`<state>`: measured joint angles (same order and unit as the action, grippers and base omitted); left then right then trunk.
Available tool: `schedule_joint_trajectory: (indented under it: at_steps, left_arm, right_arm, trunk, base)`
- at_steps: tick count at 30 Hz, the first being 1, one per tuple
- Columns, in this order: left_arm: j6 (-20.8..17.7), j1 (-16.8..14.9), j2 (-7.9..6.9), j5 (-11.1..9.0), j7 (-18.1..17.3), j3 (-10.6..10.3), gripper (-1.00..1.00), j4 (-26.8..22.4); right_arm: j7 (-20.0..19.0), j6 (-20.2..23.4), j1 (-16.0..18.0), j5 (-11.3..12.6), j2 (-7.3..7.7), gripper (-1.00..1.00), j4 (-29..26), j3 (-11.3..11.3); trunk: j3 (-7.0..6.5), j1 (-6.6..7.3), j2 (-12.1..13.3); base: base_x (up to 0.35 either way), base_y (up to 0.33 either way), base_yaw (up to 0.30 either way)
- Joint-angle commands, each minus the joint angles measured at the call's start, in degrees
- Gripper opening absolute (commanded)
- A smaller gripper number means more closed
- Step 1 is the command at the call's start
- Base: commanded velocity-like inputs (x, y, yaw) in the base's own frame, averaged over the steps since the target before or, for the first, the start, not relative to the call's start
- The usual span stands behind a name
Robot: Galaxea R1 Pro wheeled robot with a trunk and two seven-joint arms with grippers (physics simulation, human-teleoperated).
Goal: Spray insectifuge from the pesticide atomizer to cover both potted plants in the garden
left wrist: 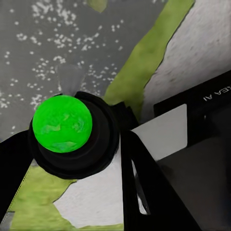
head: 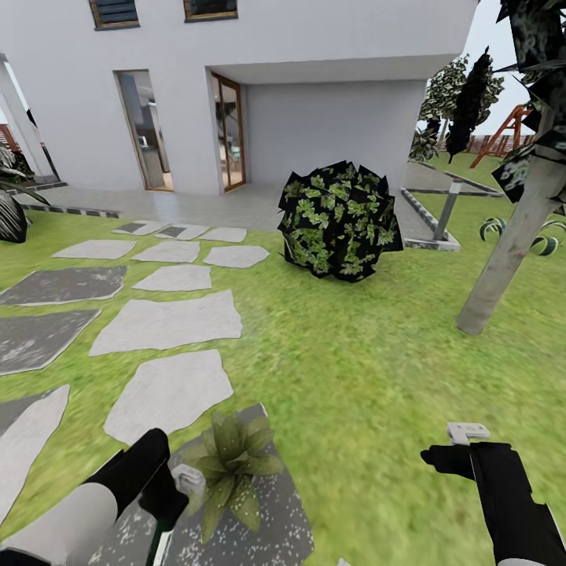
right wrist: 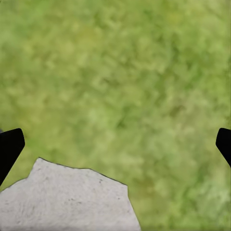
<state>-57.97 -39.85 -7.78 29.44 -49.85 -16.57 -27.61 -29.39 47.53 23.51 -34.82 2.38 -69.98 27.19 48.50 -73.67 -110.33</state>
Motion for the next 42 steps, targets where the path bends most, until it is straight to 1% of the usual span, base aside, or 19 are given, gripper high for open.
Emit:
schedule_joint_trajectory:
  at_steps: [1, 5, 6, 9, 11, 13, 22, 31, 33, 34, 35, 37, 39, 42]
  left_arm:
    - [-0.12, -0.08, -0.04, 1.04, -0.60, -0.21, -1.00, -0.09]
    - [-0.12, -0.11, -0.18, 1.70, -0.50, -0.29, -1.00, -0.01]
    - [-0.12, -0.09, -0.50, 1.72, -0.47, -0.31, -1.00, 0.00]
    - [-0.08, 0.02, -2.37, 1.75, -0.51, -0.31, -1.00, 0.01]
    - [-0.06, 0.12, -3.01, 1.77, -0.51, -0.31, -1.00, 0.02]
    - [-0.04, 0.18, -3.32, 1.77, -0.51, -0.31, -1.00, 0.01]
    - [-0.04, 0.31, -3.29, 1.79, -0.51, -0.43, -1.00, 0.01]
    - [0.05, 1.59, -3.25, 1.84, -0.51, -0.60, -1.00, 0.01]
    - [0.05, 2.07, -3.22, 1.84, -0.55, -1.72, -1.00, 0.01]
    - [0.05, 2.21, -3.21, 1.82, -0.57, -3.02, -1.00, 0.01]
    - [0.05, 2.25, -3.21, 1.81, -0.55, -3.79, -1.00, 0.01]
    - [0.05, 2.30, -3.21, 1.77, -0.58, -4.76, -1.00, 0.01]
    - [0.05, 2.31, -3.22, 1.76, -0.57, -5.04, -1.00, 0.01]
    - [0.03, 2.32, -3.28, 1.76, -0.58, -4.92, -1.00, 0.01]
  right_arm:
    - [-0.58, 0.11, 0.04, -0.60, -0.01, 1.00, -0.07, 0.06]
    - [-0.58, 0.10, 0.04, -0.60, -0.01, 1.00, -0.07, 0.06]
    - [-0.58, 0.10, 0.04, -0.60, -0.01, 1.00, -0.07, 0.06]
    - [-0.58, 0.11, 0.04, -0.60, -0.01, 1.00, -0.07, 0.06]
    - [-0.58, 0.11, 0.04, -0.60, -0.01, 1.00, -0.07, 0.06]
    - [-0.58, 0.11, 0.04, -0.60, -0.01, 1.00, -0.07, 0.06]
    - [-0.58, 0.11, 0.04, -0.58, -0.01, 1.00, -0.07, 0.06]
    - [-0.58, 0.11, 0.04, -0.60, -0.01, 1.00, -0.07, 0.06]
    - [-0.58, 0.11, 0.04, -0.59, -0.01, 1.00, -0.07, 0.06]
    - [-0.58, 0.11, 0.04, -0.59, -0.01, 1.00, -0.07, 0.06]
    - [-0.58, 0.11, 0.04, -0.59, -0.01, 1.00, -0.07, 0.06]
    - [-0.58, 0.11, 0.04, -0.56, -0.01, 1.00, -0.07, 0.06]
    - [-0.58, 0.11, 0.04, -0.57, -0.01, 1.00, -0.07, 0.06]
    - [-0.58, 0.11, 0.04, -0.55, -0.01, 1.00, -0.07, 0.06]
  trunk:
    - [0.05, 0.01, -0.03]
    - [0.05, 0.01, -0.03]
    - [0.05, 0.01, -0.03]
    - [0.05, 0.01, -0.03]
    - [0.05, 0.01, -0.03]
    - [0.05, 0.01, -0.03]
    - [0.05, 0.01, -0.03]
    - [0.05, 0.01, -0.03]
    - [0.05, 0.01, -0.03]
    - [0.05, 0.01, -0.03]
    - [0.05, 0.01, -0.03]
    - [0.05, 0.01, -0.03]
    - [0.05, 0.01, -0.03]
    - [0.05, 0.01, -0.03]
  base:
    - [0.000, 0.000, 0.000]
    - [0.000, 0.000, 0.000]
    - [0.000, 0.000, 0.000]
    - [0.000, 0.000, 0.000]
    - [0.000, 0.000, 0.000]
    - [0.000, 0.000, 0.000]
    - [0.000, 0.000, 0.000]
    - [0.000, 0.000, 0.000]
    - [0.000, 0.000, 0.000]
    - [0.000, 0.000, 0.000]
    - [0.000, 0.000, 0.000]
    - [0.000, 0.000, 0.000]
    - [0.000, 0.000, 0.000]
    - [0.000, 0.021, -0.014]
